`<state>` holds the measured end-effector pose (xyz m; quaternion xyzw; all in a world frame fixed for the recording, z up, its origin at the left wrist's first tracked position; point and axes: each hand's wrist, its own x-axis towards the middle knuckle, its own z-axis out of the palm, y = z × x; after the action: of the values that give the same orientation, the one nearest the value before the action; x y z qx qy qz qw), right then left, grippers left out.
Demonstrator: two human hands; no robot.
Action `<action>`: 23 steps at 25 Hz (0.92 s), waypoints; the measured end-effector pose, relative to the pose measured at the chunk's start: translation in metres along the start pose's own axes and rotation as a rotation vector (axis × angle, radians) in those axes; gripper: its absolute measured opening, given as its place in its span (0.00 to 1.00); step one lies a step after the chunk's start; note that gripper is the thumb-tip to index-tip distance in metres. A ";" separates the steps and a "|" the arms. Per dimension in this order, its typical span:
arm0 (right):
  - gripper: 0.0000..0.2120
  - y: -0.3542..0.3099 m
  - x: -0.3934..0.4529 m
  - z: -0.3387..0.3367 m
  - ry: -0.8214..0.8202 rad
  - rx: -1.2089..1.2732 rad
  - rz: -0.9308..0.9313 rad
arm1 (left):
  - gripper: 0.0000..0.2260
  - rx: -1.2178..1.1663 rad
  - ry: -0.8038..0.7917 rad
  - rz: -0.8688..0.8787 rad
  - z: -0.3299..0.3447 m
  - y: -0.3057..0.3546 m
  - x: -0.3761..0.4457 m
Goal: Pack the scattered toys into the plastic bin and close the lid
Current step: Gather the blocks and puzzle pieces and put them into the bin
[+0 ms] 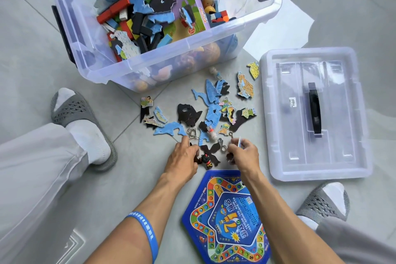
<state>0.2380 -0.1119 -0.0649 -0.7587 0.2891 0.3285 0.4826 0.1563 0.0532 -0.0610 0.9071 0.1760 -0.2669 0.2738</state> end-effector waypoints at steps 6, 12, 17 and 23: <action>0.12 -0.013 -0.013 -0.016 -0.157 0.566 0.241 | 0.10 0.091 0.118 -0.037 0.007 0.009 -0.014; 0.04 0.005 -0.028 0.001 -0.102 -0.431 -0.166 | 0.05 0.195 0.051 -0.122 -0.006 0.012 -0.005; 0.08 0.027 -0.040 0.035 0.030 -0.926 -0.476 | 0.05 -0.566 -0.127 -0.376 -0.017 0.000 -0.001; 0.09 0.022 -0.030 0.031 -0.035 -0.781 -0.408 | 0.22 -1.585 -0.185 -0.594 -0.041 -0.021 -0.002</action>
<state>0.1959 -0.0880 -0.0632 -0.9201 -0.0205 0.3238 0.2195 0.1614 0.0940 -0.0393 0.3383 0.5185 -0.1986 0.7598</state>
